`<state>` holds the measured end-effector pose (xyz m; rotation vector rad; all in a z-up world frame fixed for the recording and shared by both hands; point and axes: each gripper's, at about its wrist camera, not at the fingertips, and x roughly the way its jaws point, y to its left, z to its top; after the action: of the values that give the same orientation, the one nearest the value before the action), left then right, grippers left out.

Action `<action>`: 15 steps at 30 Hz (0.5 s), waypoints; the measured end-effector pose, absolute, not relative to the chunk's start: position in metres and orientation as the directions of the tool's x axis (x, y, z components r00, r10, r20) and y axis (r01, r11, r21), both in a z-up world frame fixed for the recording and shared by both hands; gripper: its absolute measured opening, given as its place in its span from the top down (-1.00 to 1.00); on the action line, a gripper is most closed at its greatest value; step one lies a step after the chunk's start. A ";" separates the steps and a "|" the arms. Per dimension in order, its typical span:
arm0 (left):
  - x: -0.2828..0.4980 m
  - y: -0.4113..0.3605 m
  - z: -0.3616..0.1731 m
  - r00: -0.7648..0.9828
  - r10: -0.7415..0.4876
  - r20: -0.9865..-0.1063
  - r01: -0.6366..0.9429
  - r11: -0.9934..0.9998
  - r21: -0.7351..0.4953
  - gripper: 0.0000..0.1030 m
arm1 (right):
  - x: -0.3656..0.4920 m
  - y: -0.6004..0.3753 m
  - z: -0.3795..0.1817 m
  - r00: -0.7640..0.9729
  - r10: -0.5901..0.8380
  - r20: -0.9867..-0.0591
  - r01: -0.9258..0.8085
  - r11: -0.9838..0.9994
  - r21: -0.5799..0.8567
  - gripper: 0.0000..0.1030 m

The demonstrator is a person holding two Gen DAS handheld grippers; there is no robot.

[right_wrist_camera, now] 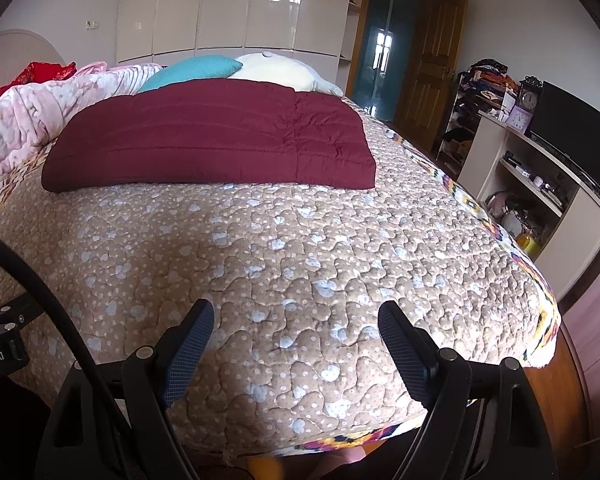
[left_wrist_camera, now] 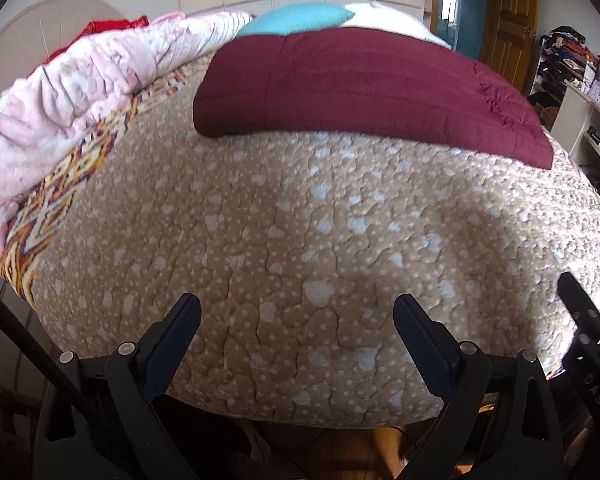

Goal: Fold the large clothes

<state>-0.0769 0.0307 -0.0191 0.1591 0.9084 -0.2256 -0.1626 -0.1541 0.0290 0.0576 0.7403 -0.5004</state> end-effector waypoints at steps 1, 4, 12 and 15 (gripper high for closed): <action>-0.073 0.032 -0.025 0.576 -0.125 -0.808 0.256 0.966 0.033 -0.87 | -0.163 -0.154 0.028 0.626 -0.416 -0.659 0.456 0.881 -0.122 -0.70; -0.064 0.035 -0.040 0.543 -0.113 -0.832 0.243 0.970 0.027 -0.87 | -0.162 -0.153 0.027 0.625 -0.414 -0.662 0.454 0.882 -0.123 -0.70; -0.062 0.033 -0.050 0.555 -0.109 -0.825 0.248 0.968 0.039 -0.90 | -0.160 -0.149 0.024 0.626 -0.402 -0.668 0.440 0.889 -0.123 -0.70; -0.061 0.038 -0.052 0.546 -0.134 -0.827 0.239 0.971 0.000 -0.90 | -0.161 -0.149 0.025 0.629 -0.404 -0.664 0.442 0.888 -0.122 -0.70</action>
<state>-0.0606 0.0383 -0.0518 0.1176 0.9687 -0.2218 -0.1606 -0.1492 0.0250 0.0543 0.7464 -0.4853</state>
